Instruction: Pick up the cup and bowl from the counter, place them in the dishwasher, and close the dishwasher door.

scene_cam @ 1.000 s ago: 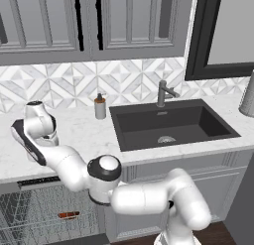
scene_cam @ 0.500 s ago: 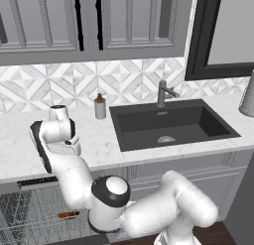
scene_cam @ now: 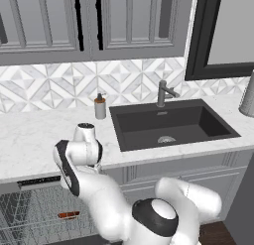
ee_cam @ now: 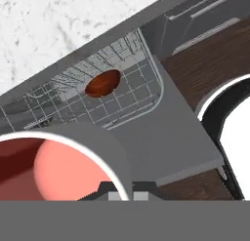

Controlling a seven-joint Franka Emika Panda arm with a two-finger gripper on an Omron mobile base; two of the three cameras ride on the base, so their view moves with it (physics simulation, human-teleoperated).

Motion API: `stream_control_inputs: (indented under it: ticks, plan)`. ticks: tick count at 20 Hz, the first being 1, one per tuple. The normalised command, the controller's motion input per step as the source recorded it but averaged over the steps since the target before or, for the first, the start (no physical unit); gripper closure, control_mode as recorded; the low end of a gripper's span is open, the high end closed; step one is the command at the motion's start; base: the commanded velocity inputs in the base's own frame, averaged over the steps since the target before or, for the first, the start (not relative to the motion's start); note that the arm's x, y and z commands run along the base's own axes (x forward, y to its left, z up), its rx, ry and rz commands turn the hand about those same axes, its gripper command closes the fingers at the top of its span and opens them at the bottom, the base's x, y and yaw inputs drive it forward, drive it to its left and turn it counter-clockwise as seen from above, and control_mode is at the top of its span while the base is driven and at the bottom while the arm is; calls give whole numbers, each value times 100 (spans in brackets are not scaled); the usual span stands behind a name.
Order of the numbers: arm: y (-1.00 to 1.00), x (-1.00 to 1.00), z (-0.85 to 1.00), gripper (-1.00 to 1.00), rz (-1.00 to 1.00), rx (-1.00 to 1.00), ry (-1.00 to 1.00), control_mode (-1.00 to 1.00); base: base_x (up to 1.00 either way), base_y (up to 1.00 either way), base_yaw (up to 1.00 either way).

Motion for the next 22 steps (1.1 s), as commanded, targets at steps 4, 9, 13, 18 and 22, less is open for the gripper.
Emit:
stream_control_inputs:
  ticks: [4,9,13,18,22]
  plan:
    - [72,-68,-24,100,-5,18,-5,-100,0,0,0]
    - [100,-14,-41,100,-17,7,-1,-100,0,0,0]
    - [69,1,-32,100,-32,-1,-3,-100,0,0,0]
    - [21,0,-5,100,-51,0,2,-100,0,0,0]
    - [4,-1,-9,100,-65,5,9,-100,0,0,0]
